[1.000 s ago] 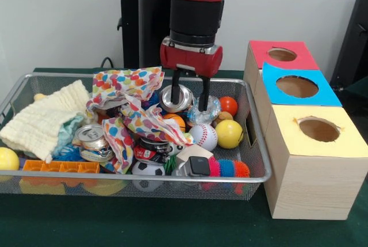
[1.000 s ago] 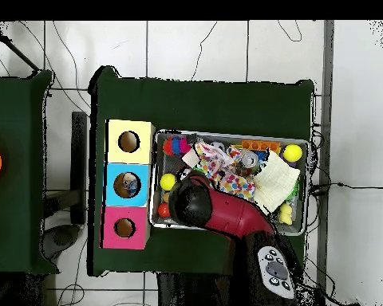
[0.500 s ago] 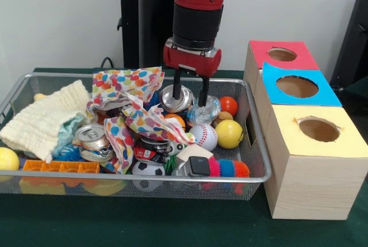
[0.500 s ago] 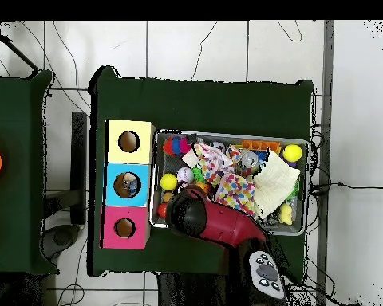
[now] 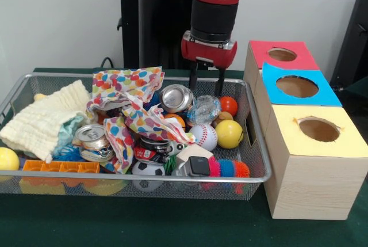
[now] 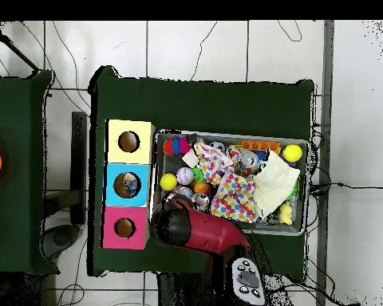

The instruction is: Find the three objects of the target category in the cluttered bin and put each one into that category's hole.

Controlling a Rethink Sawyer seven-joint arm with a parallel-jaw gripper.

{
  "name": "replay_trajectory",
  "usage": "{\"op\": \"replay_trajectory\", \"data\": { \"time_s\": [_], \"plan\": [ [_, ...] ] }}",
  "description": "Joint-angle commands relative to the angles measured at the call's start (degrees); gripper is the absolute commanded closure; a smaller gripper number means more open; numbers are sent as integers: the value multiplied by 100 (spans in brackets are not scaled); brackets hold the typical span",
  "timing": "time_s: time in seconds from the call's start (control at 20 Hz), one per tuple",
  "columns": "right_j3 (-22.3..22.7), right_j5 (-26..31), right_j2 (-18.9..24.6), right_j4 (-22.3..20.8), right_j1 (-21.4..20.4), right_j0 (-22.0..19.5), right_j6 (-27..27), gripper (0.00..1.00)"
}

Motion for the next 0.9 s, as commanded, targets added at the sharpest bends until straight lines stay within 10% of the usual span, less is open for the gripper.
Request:
{"op": "replay_trajectory", "data": {
  "time_s": [0.05,0.9],
  "plan": [
    [392,-346,292,176,-21,-44,1216,0],
    [163,-1269,603,88,829,-559,1134,0]
  ]
}}
